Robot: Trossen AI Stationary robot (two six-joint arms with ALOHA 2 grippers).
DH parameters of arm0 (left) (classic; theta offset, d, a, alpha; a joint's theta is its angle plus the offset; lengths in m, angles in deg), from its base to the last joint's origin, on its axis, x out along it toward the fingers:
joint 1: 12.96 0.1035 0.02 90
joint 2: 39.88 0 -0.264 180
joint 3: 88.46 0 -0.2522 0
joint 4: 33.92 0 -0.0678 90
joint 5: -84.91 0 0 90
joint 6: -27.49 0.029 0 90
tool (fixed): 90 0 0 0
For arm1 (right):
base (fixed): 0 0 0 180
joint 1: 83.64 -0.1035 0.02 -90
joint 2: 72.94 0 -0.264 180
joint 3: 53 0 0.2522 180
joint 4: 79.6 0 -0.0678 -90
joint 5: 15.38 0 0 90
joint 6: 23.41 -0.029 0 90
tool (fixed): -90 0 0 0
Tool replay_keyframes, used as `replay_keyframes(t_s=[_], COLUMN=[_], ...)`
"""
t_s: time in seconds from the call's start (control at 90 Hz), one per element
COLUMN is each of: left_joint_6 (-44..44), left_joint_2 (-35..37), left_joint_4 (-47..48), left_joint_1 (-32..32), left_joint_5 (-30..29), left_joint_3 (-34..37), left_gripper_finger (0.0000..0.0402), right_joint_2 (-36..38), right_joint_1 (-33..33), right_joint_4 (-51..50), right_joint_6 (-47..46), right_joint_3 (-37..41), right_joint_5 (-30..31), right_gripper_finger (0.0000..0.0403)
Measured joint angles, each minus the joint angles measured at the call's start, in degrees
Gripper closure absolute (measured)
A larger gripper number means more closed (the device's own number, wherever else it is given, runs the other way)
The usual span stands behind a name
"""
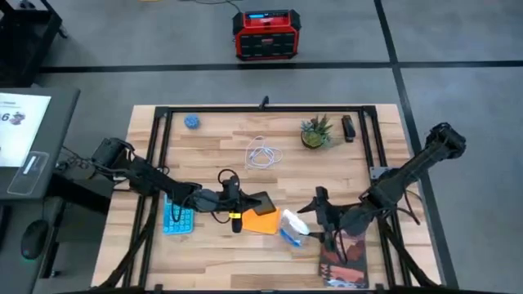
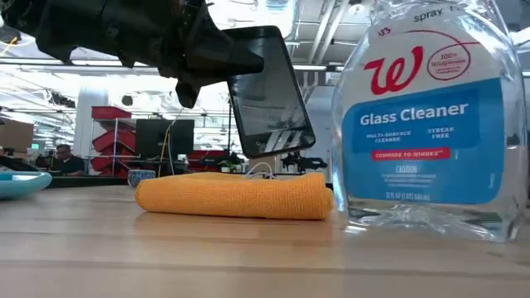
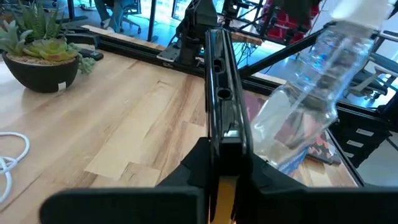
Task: Apply microfiber cloth
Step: Spray the black cellphone
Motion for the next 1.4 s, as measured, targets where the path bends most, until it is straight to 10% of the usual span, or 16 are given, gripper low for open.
replay_keyframes(t_s=[1.4], left_joint_6=[-0.8], left_joint_2=[0.0], left_joint_4=[1.8], left_joint_1=[0.2], left_joint_5=[0.0], left_joint_3=[0.0], left_gripper_finger=[0.0392], right_joint_2=[0.8], right_joint_1=[-2.7], right_joint_4=[-5.9], right_joint_6=[-5.3], right_joint_3=[-3.7], right_joint_5=[-11.0], right_gripper_finger=[0.0063])
